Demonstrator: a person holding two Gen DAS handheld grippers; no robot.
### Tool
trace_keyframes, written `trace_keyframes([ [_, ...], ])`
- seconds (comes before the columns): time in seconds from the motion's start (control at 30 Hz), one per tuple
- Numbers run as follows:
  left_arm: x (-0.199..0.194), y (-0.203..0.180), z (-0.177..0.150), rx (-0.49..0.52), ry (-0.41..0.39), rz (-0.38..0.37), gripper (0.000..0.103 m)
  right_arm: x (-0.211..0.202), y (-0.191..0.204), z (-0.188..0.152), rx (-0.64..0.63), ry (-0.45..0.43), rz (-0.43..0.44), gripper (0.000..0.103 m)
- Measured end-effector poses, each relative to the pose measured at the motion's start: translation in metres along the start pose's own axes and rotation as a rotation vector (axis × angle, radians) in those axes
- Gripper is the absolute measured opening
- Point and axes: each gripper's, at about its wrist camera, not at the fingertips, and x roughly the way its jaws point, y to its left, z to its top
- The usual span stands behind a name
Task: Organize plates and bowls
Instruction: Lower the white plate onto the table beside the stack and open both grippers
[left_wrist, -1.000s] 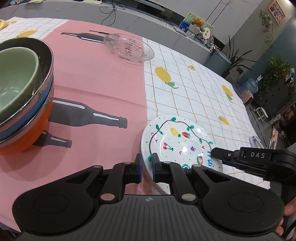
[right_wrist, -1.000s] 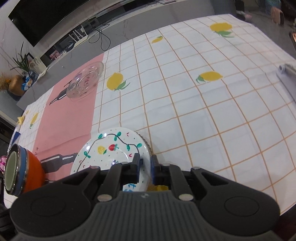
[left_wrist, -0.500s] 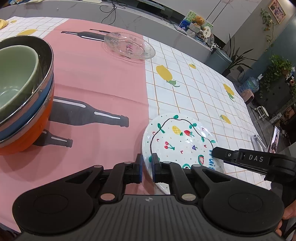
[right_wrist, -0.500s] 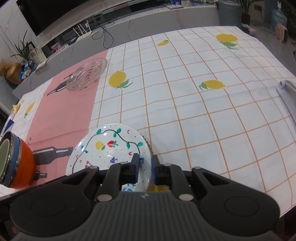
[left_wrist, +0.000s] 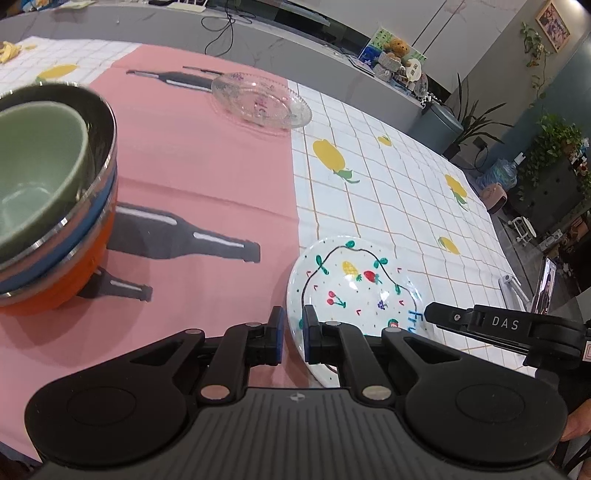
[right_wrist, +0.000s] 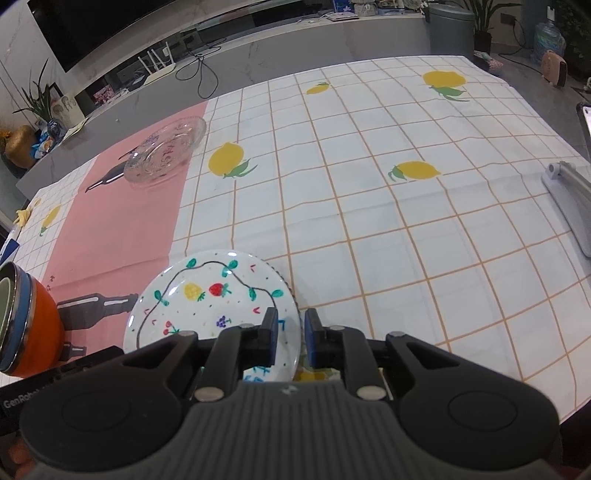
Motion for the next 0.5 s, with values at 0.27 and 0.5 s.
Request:
trace_keyframes([
  [0.27,-0.017,-0.012,0.022,0.069,-0.037,0.046,0.010,-0.016,0.003,0.007,0.017,-0.087,0.055,0.025],
  [0.5,-0.013,-0.021,0.054,0.061,-0.055,0.089,0.013,-0.007,0.017,0.028,0.007,-0.126,0.093,0.032],
])
